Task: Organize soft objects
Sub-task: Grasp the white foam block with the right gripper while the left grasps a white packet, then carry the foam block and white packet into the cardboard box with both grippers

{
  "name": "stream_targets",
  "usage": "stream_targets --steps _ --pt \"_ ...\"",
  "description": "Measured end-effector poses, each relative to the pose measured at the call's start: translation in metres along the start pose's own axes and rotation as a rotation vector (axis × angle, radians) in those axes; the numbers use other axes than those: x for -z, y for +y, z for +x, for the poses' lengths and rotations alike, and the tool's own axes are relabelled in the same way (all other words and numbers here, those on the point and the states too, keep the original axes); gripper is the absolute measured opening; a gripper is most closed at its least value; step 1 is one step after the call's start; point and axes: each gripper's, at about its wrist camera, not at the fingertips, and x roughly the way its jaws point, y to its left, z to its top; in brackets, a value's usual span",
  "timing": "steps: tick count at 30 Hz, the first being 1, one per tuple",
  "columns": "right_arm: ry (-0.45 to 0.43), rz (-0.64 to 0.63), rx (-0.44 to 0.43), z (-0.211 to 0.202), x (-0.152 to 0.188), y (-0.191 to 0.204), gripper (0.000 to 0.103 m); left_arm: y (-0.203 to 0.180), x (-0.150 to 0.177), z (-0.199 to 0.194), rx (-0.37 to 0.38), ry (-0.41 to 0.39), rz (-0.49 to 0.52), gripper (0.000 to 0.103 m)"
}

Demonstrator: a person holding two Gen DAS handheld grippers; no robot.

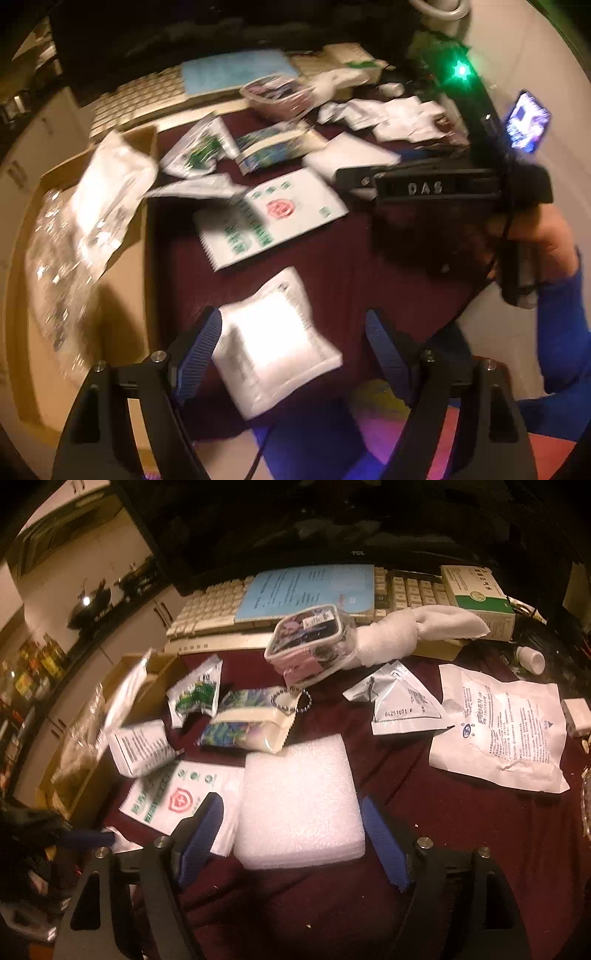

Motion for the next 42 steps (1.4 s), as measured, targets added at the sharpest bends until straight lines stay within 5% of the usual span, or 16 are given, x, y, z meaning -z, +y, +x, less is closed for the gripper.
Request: stream_targets --steps 9,13,21,32,42 --pt "0.011 -0.038 0.101 0.011 0.003 0.002 0.076 0.009 0.019 0.013 -0.098 0.054 -0.171 0.078" --pt "0.002 -0.041 0.096 0.01 0.005 0.001 0.074 0.001 0.017 0.013 -0.088 0.032 -0.169 0.059" --pt "-0.017 -0.015 0.073 0.007 0.006 -0.002 0.073 0.0 0.017 0.013 -0.046 -0.013 -0.173 0.048" --pt "-0.068 -0.003 0.028 -0.023 0.01 -0.003 0.073 -0.007 0.007 -0.014 0.013 -0.111 -0.156 0.046" --pt "-0.121 -0.027 0.01 -0.047 0.006 0.013 0.073 0.014 0.003 -0.04 -0.021 -0.177 -0.2 0.046"
